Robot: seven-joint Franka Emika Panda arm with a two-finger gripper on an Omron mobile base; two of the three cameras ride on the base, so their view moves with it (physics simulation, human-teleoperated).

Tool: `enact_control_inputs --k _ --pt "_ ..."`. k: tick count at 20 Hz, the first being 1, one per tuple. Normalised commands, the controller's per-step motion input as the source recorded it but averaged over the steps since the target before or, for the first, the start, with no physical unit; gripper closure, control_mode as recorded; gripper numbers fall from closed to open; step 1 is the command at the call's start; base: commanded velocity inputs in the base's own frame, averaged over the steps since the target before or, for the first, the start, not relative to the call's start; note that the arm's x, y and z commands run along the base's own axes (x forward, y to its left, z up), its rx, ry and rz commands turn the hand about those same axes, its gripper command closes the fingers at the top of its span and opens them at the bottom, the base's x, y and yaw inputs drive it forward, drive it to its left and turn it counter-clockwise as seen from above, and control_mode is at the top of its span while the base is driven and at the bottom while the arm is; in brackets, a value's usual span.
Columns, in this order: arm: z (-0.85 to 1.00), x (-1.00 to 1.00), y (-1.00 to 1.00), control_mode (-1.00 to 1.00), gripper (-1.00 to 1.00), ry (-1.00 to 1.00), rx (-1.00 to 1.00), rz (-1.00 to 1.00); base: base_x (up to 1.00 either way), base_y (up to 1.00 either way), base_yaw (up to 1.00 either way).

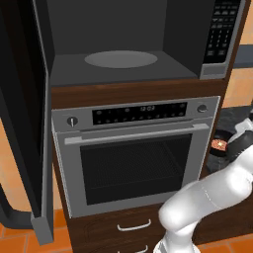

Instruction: Open the microwave, place the bowl with waffle inside the microwave, then close the microwave door and turn it on.

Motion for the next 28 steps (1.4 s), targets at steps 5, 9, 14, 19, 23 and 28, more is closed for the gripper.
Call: enact_control_inputs --k 5,9,14,19,23,28 --pt "-0.29 0.14 -0.19 -1.0 -1.0 0.0 0.0 -0.06 0.0 0.0 0.0" --pt "-0.22 0.09 -0.01 -1.0 -1.0 0.0 0.0 -0.05 0.0 0.0 0.0" --pt "-0.26 0.19 0.0 -1.0 -1.0 0.0 0.0 -0.04 0.0 0.0 0.0" --pt "-0.25 0.19 0.0 -1.0 -1.0 0.0 0.0 -0.04 0.0 0.0 0.0" --pt "-0.21 0.08 0.0 -1.0 -1.0 0.0 0.0 -0.04 0.0 0.0 0.0" --pt "-0.18 0.0 0.04 -1.0 -1.0 0.0 0.0 -0.02 0.0 0.0 0.0"
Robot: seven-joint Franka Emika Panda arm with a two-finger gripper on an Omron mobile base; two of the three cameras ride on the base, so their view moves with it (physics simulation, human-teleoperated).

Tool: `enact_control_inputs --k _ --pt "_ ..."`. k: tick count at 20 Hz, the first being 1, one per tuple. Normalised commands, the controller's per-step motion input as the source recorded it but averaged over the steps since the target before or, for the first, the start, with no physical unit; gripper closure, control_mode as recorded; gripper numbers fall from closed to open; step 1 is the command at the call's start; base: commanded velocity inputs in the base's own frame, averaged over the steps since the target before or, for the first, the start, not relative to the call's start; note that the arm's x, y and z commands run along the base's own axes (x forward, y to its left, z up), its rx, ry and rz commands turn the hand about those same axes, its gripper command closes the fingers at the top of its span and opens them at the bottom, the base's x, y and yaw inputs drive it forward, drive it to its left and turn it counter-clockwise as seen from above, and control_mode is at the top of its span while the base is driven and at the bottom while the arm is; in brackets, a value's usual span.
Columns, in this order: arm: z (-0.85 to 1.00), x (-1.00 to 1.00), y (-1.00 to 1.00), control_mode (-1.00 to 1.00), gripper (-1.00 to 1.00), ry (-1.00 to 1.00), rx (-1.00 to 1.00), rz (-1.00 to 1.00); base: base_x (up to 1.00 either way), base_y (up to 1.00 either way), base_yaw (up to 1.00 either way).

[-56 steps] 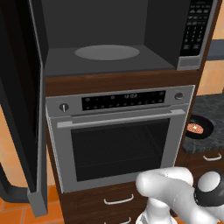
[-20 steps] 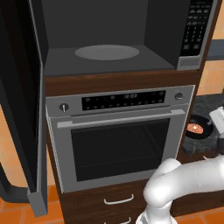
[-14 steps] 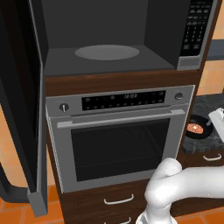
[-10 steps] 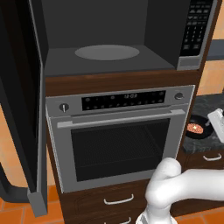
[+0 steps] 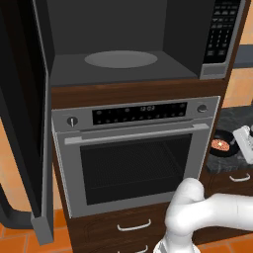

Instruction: Open the microwave, place the bowl with waffle inside the microwave, then close the microwave door and turn it on.

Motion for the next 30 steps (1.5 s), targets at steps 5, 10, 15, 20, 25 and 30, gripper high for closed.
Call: enact_control_inputs --k 5,10,15,20,25,30 --pt "-0.14 0.03 0.09 -1.0 -1.0 0.0 0.0 -0.01 0.0 0.0 0.0" --pt "-0.01 0.16 0.01 -1.0 -1.0 0.0 0.0 0.0 0.0 0.0 0.0" --pt "0.0 0.01 0.0 -1.0 1.0 0.0 0.0 0.0 0.0 0.0 0.0" --pt "0.0 0.0 0.0 -1.0 1.0 0.0 0.0 0.0 0.0 0.0 0.0" --pt "0.0 -0.16 0.0 -1.0 1.0 -0.03 0.0 0.0 0.0 0.0 0.0" --pt "0.24 -0.74 -0.22 -1.0 1.0 -0.16 0.0 -0.05 0.0 0.0 0.0"
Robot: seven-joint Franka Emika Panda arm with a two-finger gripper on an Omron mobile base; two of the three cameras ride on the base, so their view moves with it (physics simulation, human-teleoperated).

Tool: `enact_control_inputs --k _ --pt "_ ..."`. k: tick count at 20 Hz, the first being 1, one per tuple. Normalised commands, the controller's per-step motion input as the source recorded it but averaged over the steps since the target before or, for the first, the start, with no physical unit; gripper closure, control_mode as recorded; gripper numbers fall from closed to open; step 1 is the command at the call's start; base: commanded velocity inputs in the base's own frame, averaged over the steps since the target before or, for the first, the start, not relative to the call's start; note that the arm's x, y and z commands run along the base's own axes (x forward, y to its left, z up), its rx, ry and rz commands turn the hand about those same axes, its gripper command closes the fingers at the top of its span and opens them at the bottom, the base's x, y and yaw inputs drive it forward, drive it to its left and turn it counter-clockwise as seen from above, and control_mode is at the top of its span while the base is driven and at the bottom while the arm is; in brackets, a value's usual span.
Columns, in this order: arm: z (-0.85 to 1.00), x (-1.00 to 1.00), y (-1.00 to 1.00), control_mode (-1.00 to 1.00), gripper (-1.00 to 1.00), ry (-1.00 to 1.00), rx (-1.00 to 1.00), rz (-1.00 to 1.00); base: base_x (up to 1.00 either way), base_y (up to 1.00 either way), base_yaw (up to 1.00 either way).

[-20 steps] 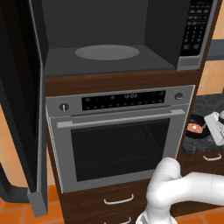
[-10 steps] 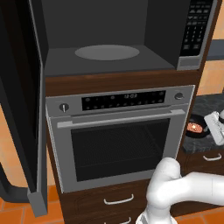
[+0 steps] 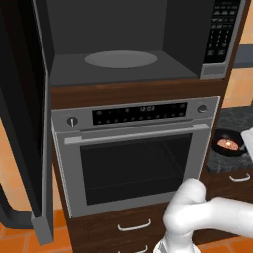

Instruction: Open the microwave, place the bowl with waffle inside the microwave, then close the microwave door and turn it on.

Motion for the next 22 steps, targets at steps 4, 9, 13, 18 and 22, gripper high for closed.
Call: enact_control_inputs --k 4,9,13,18,22 --pt "0.58 -1.0 -0.11 -1.0 1.0 -0.21 0.0 -0.13 0.0 0.0 0.0" --pt "0.63 -1.0 0.06 -1.0 1.0 -0.24 -0.02 -0.07 0.0 0.0 0.0" --pt "0.56 -0.98 0.4 -1.0 1.0 -0.25 -0.07 -0.01 0.0 0.0 0.0" --pt "0.63 -0.87 0.66 -1.0 1.0 -0.16 -0.11 0.0 0.0 0.0 0.0" --pt "0.73 -0.73 0.79 -1.0 1.0 -0.06 -0.15 0.0 0.0 0.0 0.0"
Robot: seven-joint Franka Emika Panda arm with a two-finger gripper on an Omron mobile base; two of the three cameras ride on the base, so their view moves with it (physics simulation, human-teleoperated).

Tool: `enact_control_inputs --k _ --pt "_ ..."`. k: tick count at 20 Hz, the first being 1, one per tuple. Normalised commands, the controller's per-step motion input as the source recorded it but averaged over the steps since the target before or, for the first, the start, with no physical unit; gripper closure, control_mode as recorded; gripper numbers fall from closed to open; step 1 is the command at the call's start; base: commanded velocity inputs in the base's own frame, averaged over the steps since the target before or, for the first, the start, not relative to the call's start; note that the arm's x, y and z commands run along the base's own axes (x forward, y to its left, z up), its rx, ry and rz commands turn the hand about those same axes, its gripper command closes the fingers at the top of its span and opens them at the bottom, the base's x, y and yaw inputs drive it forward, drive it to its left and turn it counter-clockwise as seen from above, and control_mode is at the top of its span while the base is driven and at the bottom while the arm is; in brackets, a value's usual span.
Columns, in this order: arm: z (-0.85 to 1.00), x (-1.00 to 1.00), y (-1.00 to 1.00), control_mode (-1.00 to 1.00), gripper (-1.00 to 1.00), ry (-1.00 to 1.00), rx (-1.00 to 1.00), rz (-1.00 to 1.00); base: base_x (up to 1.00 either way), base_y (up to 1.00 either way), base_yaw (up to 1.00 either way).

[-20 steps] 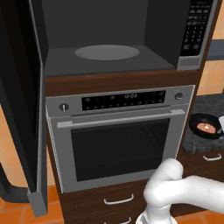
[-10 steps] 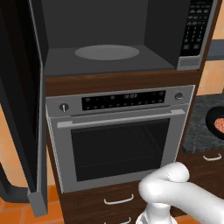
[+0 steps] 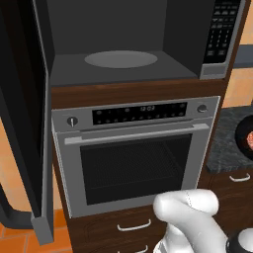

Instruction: Open the microwave, place the bowl with waffle inside the microwave, then close the microwave door and turn it on.

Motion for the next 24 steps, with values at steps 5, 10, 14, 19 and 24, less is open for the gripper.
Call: enact_control_inputs --k 5,10,14,19,24 --pt "0.65 -0.59 0.82 -1.0 1.0 -0.06 -0.13 -0.02 0.0 0.0 0.0" --pt "0.65 -0.57 0.76 -1.0 1.0 -0.13 -0.05 -0.06 0.0 0.0 0.0" --pt "0.65 -0.29 0.77 -1.0 1.0 -0.12 -0.01 -0.01 0.0 0.0 0.0" --pt "0.7 -0.22 0.73 -1.0 1.0 -0.03 0.0 0.01 0.0 0.0 0.0" --pt "0.63 -0.25 0.73 -1.0 1.0 0.01 0.0 0.15 0.0 0.0 0.0"
